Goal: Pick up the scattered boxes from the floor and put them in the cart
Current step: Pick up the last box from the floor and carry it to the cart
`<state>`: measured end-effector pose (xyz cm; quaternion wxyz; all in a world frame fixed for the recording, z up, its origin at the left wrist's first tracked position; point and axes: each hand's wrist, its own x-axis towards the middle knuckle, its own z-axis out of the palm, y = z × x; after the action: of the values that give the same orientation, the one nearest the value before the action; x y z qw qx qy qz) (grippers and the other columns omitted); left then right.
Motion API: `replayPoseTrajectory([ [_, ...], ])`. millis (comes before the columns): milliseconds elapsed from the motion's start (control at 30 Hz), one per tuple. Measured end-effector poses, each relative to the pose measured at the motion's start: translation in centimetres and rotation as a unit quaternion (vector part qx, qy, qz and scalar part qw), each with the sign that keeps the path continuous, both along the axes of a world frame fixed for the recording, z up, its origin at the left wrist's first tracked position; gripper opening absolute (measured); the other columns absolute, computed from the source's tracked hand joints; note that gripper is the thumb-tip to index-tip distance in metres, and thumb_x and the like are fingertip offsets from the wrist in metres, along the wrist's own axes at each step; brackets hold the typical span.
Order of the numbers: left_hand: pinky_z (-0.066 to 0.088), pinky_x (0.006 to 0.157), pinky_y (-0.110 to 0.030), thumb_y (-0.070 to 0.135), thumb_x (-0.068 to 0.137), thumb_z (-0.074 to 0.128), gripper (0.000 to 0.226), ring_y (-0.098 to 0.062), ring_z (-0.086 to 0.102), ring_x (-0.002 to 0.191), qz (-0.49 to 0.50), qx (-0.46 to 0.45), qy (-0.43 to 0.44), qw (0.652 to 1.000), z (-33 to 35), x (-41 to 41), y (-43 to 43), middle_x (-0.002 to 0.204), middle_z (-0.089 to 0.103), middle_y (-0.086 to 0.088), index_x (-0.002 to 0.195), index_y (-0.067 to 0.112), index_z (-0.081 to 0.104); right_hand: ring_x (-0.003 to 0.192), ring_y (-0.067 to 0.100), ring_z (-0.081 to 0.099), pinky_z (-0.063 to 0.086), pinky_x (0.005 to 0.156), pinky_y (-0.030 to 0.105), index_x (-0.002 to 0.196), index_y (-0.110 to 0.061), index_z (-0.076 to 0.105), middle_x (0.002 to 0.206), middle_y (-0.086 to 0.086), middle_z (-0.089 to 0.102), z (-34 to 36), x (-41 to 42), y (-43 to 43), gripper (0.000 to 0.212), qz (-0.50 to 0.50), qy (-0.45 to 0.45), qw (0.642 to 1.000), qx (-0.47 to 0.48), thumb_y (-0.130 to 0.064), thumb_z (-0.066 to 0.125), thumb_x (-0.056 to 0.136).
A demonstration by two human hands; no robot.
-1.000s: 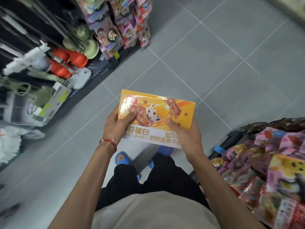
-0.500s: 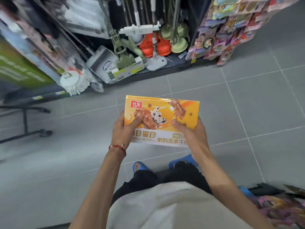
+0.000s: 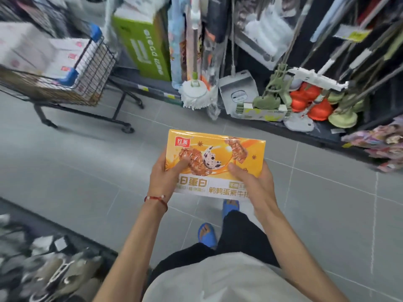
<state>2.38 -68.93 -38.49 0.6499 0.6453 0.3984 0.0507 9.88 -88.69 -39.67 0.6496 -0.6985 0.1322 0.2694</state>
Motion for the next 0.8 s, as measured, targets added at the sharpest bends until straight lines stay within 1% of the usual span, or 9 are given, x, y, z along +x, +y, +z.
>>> replayPoseTrajectory([
  [67,0.047,0.054,-0.006,0.022,0.092,0.07,0.029,0.001,0.071,0.072,0.036,-0.004,-0.002,0.999,0.2,-0.2,2.7,0.101,0.076,0.0,0.12,0.018,0.066,0.096,0.012,0.077,0.06,0.086,0.036,0.126,-0.029,0.062,0.109,-0.007,0.079,-0.2,1.3,3.4,0.053,0.037,0.002,0.999,0.003,-0.029,0.089,0.08],
  [167,0.048,0.055,-0.006,0.023,0.091,0.071,0.031,0.0,0.072,0.073,0.097,0.003,0.002,0.995,0.4,0.1,6.4,0.1,0.076,0.002,0.122,0.021,0.065,0.091,0.011,0.078,0.058,0.075,0.027,0.123,-0.031,0.062,0.106,-0.007,0.079,-0.3,3.6,8.4,0.05,0.088,0.007,0.996,0.014,-0.027,0.088,0.08],
  [267,0.048,0.056,-0.006,0.021,0.091,0.071,0.03,0.002,0.072,0.073,0.156,0.009,-0.002,0.988,1.1,0.8,10.1,0.099,0.076,0.005,0.12,0.024,0.065,0.091,0.012,0.078,0.06,0.082,0.034,0.12,-0.033,0.062,0.104,-0.007,0.08,-0.4,6.3,13.6,0.048,0.152,0.013,0.988,0.023,-0.027,0.089,0.08],
  [433,0.053,0.06,-0.011,0.023,0.09,0.072,0.025,-0.006,0.074,0.077,0.255,0.021,0.001,0.967,2.5,1.3,15.7,0.096,0.077,0.005,0.115,0.022,0.066,0.094,0.013,0.078,0.06,0.089,0.039,0.124,-0.03,0.063,0.107,-0.007,0.079,0.8,10.1,21.9,0.053,0.257,-0.006,0.966,0.029,-0.031,0.09,0.078],
  [533,0.056,0.062,-0.015,0.031,0.089,0.073,0.034,-0.013,0.076,0.084,0.295,0.017,0.004,0.955,2.7,1.2,18.6,0.102,0.078,0.003,0.122,0.024,0.064,0.093,0.011,0.077,0.061,0.09,0.039,0.125,-0.027,0.064,0.107,-0.008,0.08,1.4,11.4,26.6,0.053,0.307,-0.024,0.951,0.033,-0.029,0.089,0.079],
  [633,0.056,0.061,-0.015,0.033,0.089,0.073,0.038,-0.011,0.076,0.083,0.34,0.019,0.003,0.94,2.6,0.6,21.7,0.104,0.077,0.004,0.125,0.027,0.063,0.096,0.014,0.078,0.061,0.092,0.045,0.124,-0.029,0.065,0.108,-0.007,0.08,1.5,11.9,31.3,0.054,0.343,-0.029,0.938,0.03,-0.031,0.091,0.076],
  [667,0.058,0.063,-0.017,0.032,0.089,0.073,0.038,-0.011,0.076,0.084,0.352,0.017,0.001,0.936,2.6,0.3,22.9,0.103,0.077,0.005,0.125,0.027,0.063,0.097,0.015,0.078,0.06,0.093,0.047,0.124,-0.029,0.065,0.108,-0.006,0.08,1.5,11.8,32.9,0.055,0.354,-0.03,0.934,0.031,-0.031,0.091,0.076],
  [733,0.06,0.068,-0.023,0.032,0.089,0.073,0.031,-0.012,0.076,0.083,0.367,0.008,0.002,0.93,2.3,-0.4,25.6,0.099,0.078,0.006,0.119,0.027,0.065,0.099,0.016,0.077,0.06,0.095,0.048,0.124,-0.029,0.066,0.108,-0.005,0.08,1.5,11.5,36.4,0.055,0.373,-0.032,0.927,0.033,-0.03,0.091,0.075],
  [800,0.055,0.062,-0.018,0.031,0.09,0.072,0.021,-0.008,0.075,0.077,0.379,0.007,-0.004,0.925,1.9,-1.1,28.5,0.093,0.078,0.008,0.11,0.029,0.065,0.099,0.016,0.077,0.06,0.095,0.047,0.123,-0.028,0.066,0.108,-0.005,0.08,1.6,11.1,39.8,0.053,0.384,-0.037,0.922,0.034,-0.027,0.091,0.076],
])
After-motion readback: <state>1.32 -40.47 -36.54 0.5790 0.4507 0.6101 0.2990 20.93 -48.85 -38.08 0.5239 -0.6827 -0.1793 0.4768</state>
